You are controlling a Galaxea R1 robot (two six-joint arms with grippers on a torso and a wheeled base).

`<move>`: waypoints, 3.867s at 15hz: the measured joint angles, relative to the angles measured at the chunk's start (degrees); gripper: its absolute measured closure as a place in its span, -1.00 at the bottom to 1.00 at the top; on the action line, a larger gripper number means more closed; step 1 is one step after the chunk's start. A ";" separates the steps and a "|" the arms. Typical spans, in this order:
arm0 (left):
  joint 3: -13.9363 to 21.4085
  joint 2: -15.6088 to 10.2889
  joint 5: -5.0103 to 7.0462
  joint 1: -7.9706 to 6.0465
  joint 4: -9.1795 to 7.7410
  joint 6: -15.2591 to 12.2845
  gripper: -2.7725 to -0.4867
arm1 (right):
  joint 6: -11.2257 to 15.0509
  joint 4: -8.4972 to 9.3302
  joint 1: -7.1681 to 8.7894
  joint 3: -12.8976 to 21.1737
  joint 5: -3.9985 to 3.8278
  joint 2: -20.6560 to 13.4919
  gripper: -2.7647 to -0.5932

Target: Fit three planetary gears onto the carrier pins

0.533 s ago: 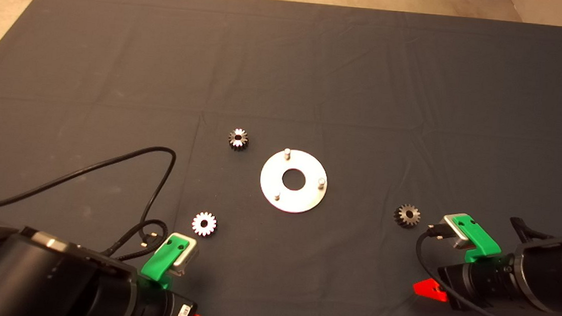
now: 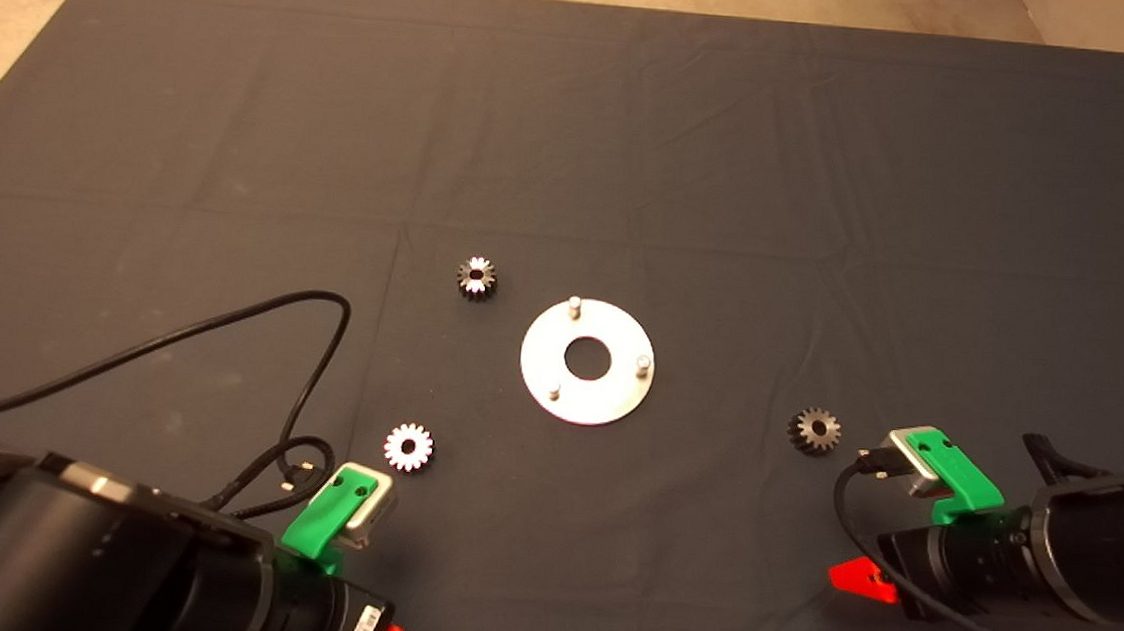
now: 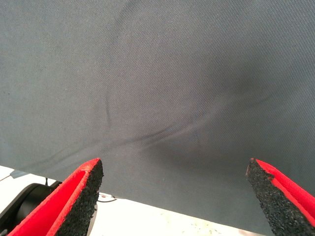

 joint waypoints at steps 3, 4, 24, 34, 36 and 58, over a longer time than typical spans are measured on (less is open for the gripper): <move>0.00 0.02 0.02 0.00 0.09 0.01 -0.64 | -0.58 0.00 0.00 0.00 0.00 0.02 -0.46; 0.00 0.04 0.00 0.00 0.11 0.05 -0.64 | -0.77 0.00 0.00 0.00 0.02 0.02 -0.46; 0.00 5.11 -0.01 0.02 1.62 1.33 -0.64 | -2.93 -0.13 1.94 -1.03 0.05 0.51 -0.46; 0.01 5.10 0.02 0.16 1.77 1.57 -0.64 | -5.51 -8.47 3.28 -8.36 0.05 2.50 -0.46; 0.01 5.00 0.02 0.16 1.79 1.72 -0.64 | -5.68 -11.03 2.20 -10.17 0.00 3.29 -0.46; 0.01 4.28 0.02 1.57 3.75 1.74 -0.64 | -5.79 -18.66 -3.65 -18.32 0.13 8.62 -0.46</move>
